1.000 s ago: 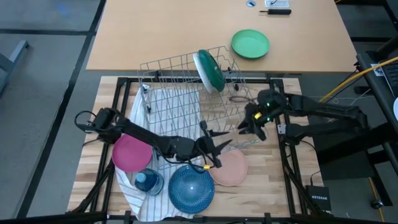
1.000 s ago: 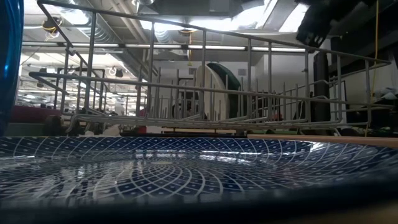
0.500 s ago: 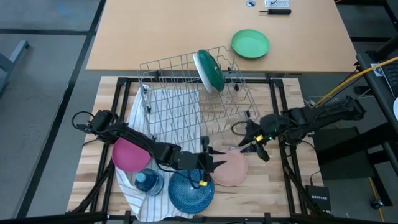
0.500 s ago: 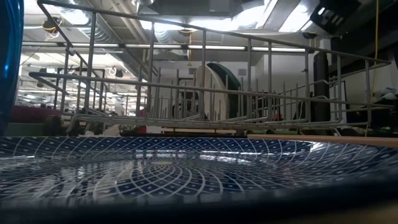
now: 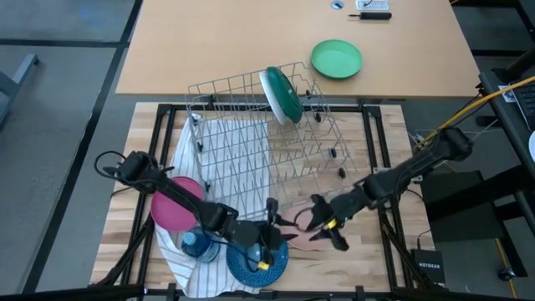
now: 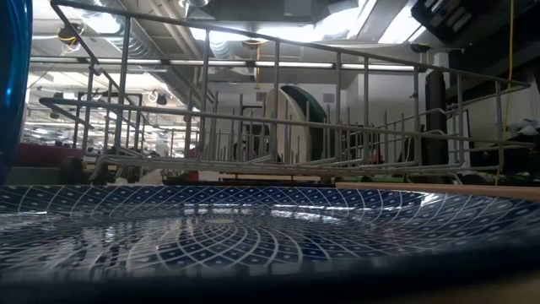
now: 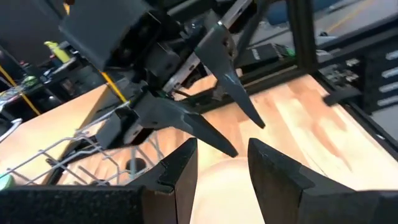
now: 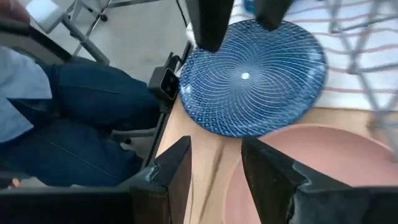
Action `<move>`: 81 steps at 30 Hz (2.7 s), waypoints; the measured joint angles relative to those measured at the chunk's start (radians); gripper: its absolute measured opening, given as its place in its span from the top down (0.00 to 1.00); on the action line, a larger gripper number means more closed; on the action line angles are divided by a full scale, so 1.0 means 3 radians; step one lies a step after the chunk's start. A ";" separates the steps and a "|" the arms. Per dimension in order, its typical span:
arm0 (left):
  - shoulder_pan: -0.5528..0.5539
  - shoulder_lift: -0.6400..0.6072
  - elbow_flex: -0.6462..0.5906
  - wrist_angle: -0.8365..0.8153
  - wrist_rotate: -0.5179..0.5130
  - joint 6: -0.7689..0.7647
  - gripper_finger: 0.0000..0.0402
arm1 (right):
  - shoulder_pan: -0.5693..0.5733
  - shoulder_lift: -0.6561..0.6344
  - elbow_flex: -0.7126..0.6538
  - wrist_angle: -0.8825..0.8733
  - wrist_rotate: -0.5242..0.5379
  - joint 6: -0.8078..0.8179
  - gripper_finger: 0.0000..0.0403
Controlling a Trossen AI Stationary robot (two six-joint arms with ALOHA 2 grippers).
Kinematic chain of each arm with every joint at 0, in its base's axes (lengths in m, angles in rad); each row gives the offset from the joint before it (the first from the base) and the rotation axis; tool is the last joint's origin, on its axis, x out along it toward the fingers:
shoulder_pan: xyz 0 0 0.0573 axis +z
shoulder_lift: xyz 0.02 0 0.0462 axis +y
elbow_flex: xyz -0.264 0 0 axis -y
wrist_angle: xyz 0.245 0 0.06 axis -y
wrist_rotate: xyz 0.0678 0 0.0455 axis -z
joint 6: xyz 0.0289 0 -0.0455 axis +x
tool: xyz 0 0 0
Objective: Sort dishes
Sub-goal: Put the blue plate into the dish rack
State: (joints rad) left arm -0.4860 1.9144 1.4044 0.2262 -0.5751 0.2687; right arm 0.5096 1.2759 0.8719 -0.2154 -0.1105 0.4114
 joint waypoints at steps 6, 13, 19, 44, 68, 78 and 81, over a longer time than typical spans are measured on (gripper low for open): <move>-0.0150 0.0000 0.0000 -0.0194 0.0017 0.0000 0.67 | 0.0260 0.0435 0.0000 0.0367 0.0363 -0.0087 0.64; -0.0249 -0.0028 0.0000 -0.0286 0.0067 0.0017 0.67 | 0.0450 0.0927 0.0000 0.0898 0.0446 -0.0537 0.64; -0.0263 -0.0242 0.0000 -0.0620 0.0132 -0.0239 0.67 | 0.0512 0.1260 0.0000 0.1170 0.0489 -0.1153 0.64; -0.0251 -0.0430 -0.0001 -0.1157 0.0136 -0.0767 0.67 | 0.0506 0.1640 0.0003 0.1210 0.1083 -0.3067 0.64; -0.0251 -0.0430 -0.0001 -0.1193 0.0136 -0.0722 0.67 | 0.0503 0.2352 0.0693 0.1041 0.1574 -0.3409 0.64; -0.0254 -0.0429 -0.0001 -0.1272 0.0135 -0.0736 0.67 | 0.0507 0.2536 0.0703 0.1118 0.1785 -0.3403 0.64; -0.0254 -0.0429 -0.0001 -0.1273 0.0136 -0.0736 0.67 | 0.0503 0.2549 0.0703 0.1182 0.1823 -0.3396 0.64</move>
State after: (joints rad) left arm -0.5621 1.7859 1.4040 -0.1558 -0.5343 0.0479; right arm 0.6605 2.0407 1.0828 0.1390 0.4365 -0.6075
